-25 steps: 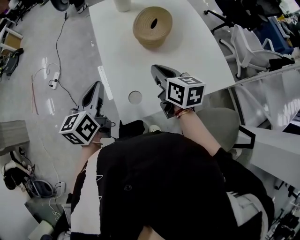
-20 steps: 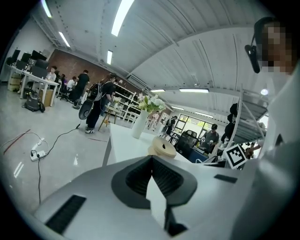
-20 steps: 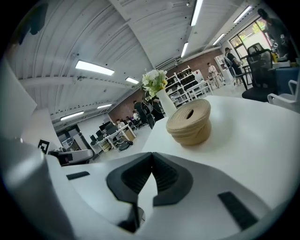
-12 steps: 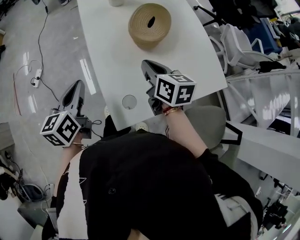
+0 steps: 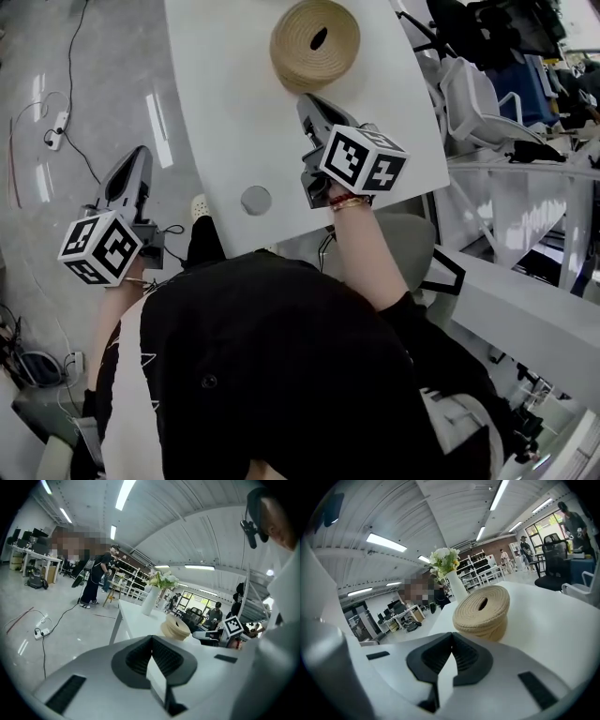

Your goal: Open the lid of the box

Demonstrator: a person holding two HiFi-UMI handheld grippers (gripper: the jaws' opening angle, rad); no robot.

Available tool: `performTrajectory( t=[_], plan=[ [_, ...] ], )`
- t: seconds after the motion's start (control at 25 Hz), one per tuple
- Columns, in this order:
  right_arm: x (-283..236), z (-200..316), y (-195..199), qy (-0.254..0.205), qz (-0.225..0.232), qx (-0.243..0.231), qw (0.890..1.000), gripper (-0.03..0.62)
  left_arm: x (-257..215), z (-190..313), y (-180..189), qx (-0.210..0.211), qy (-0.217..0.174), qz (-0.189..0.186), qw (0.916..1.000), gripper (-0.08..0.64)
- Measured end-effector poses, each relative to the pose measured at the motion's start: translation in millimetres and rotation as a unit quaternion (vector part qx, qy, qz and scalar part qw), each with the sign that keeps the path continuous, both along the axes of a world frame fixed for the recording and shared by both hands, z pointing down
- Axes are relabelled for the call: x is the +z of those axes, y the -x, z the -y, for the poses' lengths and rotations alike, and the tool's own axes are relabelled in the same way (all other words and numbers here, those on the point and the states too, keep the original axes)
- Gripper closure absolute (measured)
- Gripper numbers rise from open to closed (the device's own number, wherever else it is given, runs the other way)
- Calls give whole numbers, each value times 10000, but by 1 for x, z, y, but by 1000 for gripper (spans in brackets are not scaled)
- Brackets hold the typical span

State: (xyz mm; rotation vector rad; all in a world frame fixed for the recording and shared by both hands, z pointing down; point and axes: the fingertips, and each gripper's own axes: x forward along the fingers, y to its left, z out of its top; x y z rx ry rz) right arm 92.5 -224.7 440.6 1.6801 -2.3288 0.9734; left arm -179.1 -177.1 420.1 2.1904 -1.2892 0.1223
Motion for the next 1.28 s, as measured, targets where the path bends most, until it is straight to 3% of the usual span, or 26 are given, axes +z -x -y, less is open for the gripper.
performTrajectory(
  t=[0.44,0.76,1.28],
  plan=[
    [-4,19,-6,-228,-1345,-509,9893,558,11,-13,24,-350,77,-59,9993,549],
    [-6,25,-8,-166,-1574,-709,9848,490,11,-16,32,-470,69,-95,9988,549],
    [-6,42,-1,-204,-2677,-1543,9508,414,9,-16,41,-624,31,-107,9980,549]
  ],
)
